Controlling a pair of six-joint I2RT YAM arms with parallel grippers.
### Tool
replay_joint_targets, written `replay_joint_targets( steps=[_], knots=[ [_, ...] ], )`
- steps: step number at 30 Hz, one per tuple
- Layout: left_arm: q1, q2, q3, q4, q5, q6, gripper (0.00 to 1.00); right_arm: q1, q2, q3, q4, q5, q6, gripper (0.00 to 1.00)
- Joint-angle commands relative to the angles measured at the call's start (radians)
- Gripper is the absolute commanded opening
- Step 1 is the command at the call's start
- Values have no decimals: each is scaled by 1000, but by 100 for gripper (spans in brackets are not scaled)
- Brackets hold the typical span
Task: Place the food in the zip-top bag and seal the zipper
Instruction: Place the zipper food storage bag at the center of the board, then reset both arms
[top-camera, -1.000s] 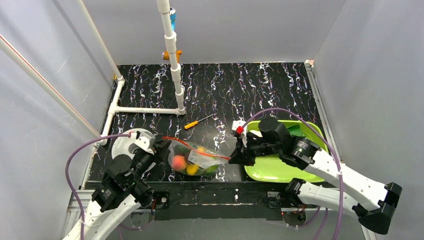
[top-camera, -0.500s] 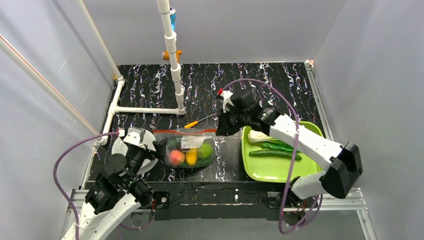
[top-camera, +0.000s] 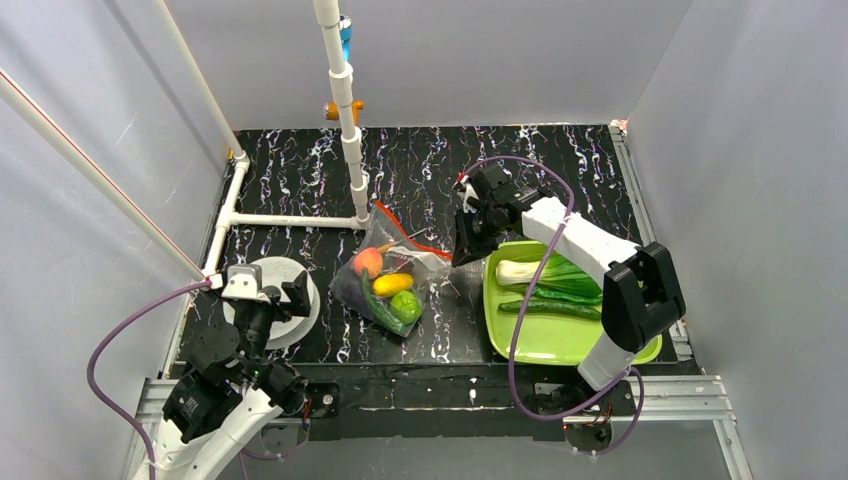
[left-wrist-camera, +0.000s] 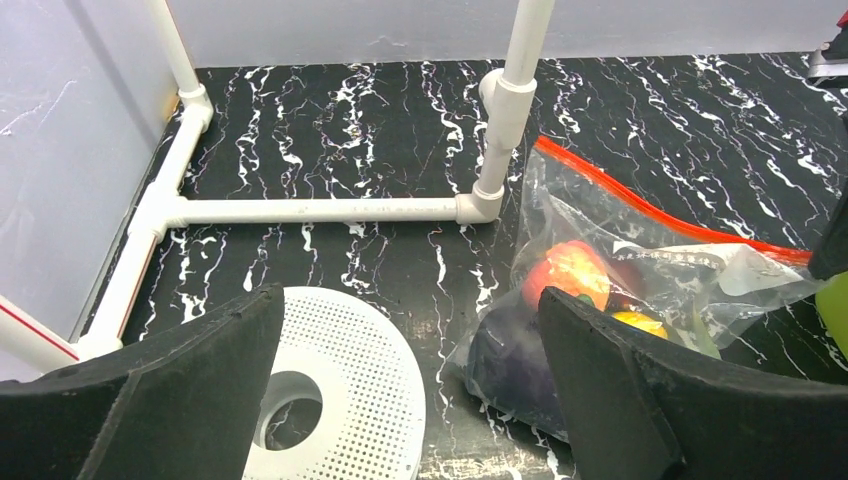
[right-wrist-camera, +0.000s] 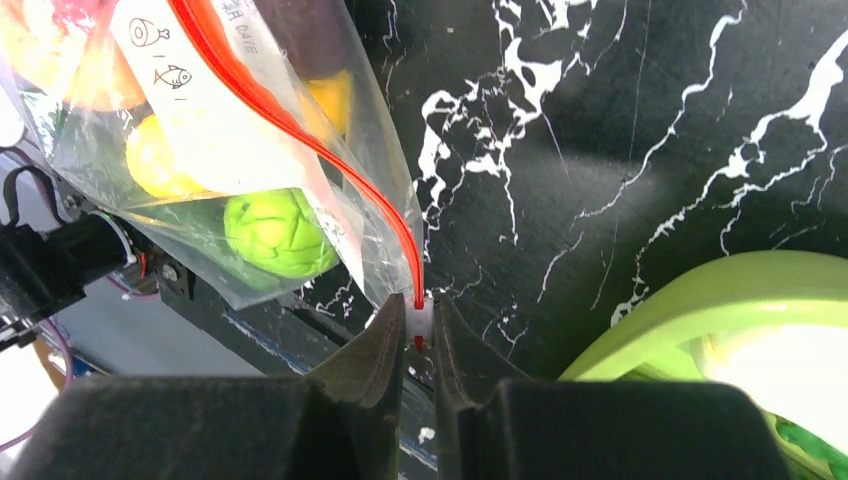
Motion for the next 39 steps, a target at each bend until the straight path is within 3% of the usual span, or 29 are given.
replay_joint_targets(
  steps=[1,7,12,19,25,29,34,39],
  knots=[
    [2,14,-7,17,-25,27,98,-1,-49,16,-39,-68,-6,23],
    [3,37,-1,18,-8,27,98,1,-136,-91,13,-186,13,35],
    [4,46,2,18,11,27,98,9,-233,-205,75,-186,29,48],
    [5,45,1,20,21,28,98,9,-390,-190,-12,12,-46,67],
    [4,38,16,-11,25,6,98,9,-529,-112,-122,191,-119,76],
    [3,2,51,-47,37,-48,98,8,-661,-72,-183,267,-142,97],
    [2,-2,180,-58,45,-53,98,9,-886,-46,-188,295,-164,98],
    [3,82,347,-59,72,-18,98,10,-1050,-21,-150,450,-152,98]
  ],
)
